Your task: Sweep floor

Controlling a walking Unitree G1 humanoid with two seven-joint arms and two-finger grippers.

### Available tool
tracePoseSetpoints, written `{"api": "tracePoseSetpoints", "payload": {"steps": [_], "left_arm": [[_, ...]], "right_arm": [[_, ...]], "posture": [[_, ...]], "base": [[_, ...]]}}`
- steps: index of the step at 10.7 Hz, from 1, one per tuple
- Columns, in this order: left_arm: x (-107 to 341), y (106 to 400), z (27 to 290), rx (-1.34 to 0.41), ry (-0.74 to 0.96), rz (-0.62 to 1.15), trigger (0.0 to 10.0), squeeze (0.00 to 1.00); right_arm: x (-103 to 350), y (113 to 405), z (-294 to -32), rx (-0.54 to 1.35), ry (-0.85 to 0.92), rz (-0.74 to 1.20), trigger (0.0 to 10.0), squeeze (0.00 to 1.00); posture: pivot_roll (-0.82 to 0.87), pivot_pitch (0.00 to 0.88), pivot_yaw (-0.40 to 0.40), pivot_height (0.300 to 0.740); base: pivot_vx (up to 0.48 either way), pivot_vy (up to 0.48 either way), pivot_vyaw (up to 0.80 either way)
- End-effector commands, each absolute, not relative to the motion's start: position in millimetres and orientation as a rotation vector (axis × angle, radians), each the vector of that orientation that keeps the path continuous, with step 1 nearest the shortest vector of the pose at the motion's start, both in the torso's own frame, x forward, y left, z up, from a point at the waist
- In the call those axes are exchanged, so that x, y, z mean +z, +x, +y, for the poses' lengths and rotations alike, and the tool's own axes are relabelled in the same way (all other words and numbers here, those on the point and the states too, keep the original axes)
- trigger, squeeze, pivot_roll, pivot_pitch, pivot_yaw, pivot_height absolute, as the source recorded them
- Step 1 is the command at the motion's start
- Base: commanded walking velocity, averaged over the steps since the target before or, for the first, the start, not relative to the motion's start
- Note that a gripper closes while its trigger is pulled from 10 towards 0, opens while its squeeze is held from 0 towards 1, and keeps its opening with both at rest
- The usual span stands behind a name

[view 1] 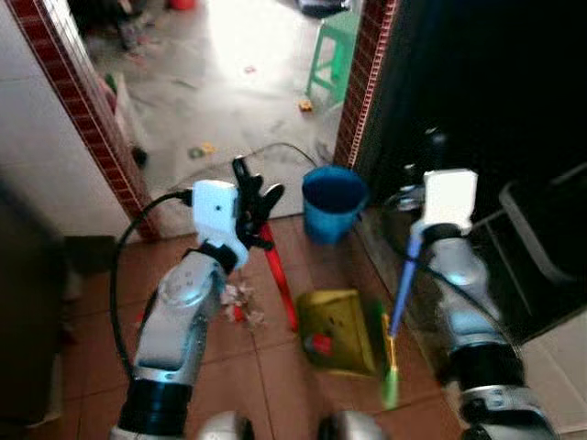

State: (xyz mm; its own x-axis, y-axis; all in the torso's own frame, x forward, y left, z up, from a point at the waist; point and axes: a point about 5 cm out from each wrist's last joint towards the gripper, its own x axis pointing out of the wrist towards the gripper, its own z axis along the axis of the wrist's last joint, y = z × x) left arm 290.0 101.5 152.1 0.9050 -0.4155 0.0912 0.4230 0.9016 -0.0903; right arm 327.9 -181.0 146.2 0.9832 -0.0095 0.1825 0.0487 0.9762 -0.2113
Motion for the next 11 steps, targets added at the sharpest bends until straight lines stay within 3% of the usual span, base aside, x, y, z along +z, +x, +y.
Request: {"api": "tracePoseSetpoints", "payload": {"steps": [1,7,11], "left_arm": [[172,295,107,-0.409,-0.091,-0.170,10.0,0.00],[190,307,145,-0.166,-0.053,-0.273,10.0,0.00],[217,314,160,-0.094,-0.079,-0.365,10.0,0.00]], "right_arm": [[171,331,-178,-0.010,-0.245,-0.287,10.0,0.00],[183,332,-171,0.028,-0.240,-0.342,10.0,0.00],[171,329,-183,0.015,-0.273,-0.293,10.0,0.00]], "posture": [[-0.03,0.028,-0.005,0.740],[-0.02,0.029,-0.007,0.740],[-0.02,0.019,-0.014,0.740]], "base": [[0.000,0.000,0.00],[0.000,0.000,0.00],[0.000,0.000,0.00]]}}
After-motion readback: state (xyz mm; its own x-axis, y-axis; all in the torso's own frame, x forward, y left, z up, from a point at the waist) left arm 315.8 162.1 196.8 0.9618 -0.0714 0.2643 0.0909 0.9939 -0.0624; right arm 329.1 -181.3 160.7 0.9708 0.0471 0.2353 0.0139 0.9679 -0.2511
